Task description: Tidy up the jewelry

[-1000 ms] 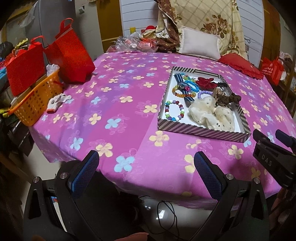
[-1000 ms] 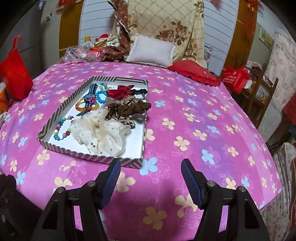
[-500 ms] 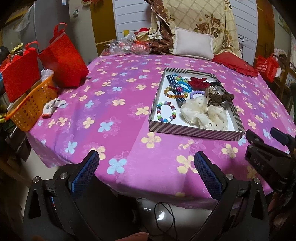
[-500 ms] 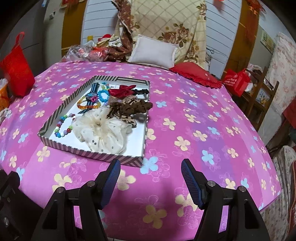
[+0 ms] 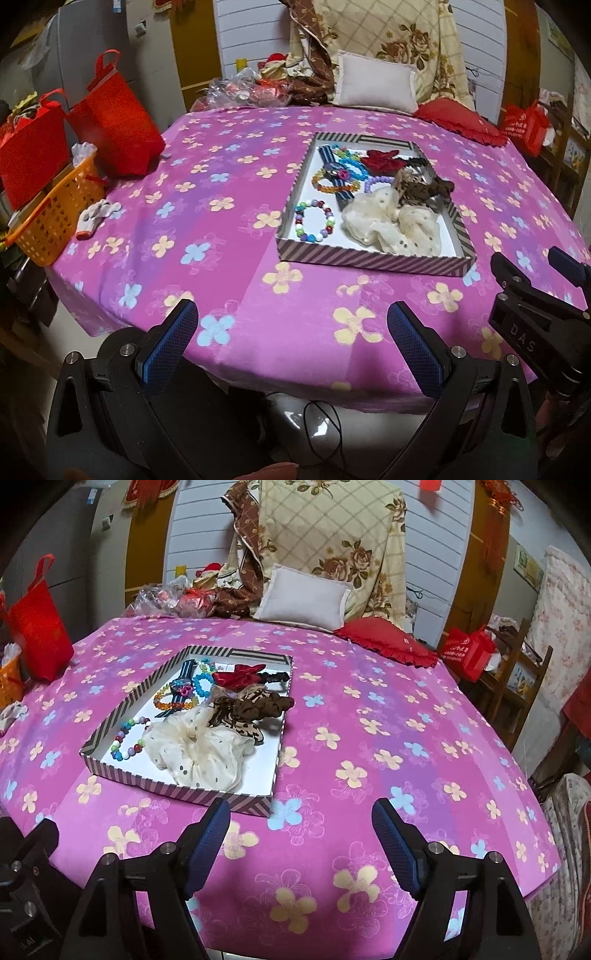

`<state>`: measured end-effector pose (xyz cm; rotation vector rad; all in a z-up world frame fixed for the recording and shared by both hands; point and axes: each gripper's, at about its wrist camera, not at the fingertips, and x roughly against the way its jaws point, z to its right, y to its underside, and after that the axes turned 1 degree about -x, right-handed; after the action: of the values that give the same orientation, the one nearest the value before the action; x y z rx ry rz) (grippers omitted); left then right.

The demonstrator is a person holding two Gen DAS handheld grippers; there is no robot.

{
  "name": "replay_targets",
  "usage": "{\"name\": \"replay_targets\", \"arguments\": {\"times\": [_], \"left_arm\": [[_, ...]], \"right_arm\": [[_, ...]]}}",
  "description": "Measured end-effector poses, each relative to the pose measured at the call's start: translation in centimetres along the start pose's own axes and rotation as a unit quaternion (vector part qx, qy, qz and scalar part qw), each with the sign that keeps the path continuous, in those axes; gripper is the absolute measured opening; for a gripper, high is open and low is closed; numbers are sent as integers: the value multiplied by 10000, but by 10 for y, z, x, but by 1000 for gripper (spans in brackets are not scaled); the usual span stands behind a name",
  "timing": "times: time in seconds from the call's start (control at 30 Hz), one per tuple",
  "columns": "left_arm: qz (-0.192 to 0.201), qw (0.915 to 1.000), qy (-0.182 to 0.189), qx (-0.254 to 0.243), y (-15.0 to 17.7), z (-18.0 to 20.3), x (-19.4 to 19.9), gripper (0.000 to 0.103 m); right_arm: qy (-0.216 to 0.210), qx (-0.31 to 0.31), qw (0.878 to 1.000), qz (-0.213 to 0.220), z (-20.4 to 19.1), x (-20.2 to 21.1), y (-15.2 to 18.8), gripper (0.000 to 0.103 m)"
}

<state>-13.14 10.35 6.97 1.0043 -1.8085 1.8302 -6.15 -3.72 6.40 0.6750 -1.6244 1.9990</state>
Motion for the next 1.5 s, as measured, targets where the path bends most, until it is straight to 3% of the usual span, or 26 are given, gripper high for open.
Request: {"name": "replay_targets", "arguments": {"times": [0.8,1.5], "left_arm": [[-403,9989,221,51,6,3,-15,102],[-431,9986,293,24,7,4,-18,102]], "right_arm": [[-66,-81,9999,-102,5,-2,5,77],[-132,-76,9999,-69,2,-2,8,77]]}}
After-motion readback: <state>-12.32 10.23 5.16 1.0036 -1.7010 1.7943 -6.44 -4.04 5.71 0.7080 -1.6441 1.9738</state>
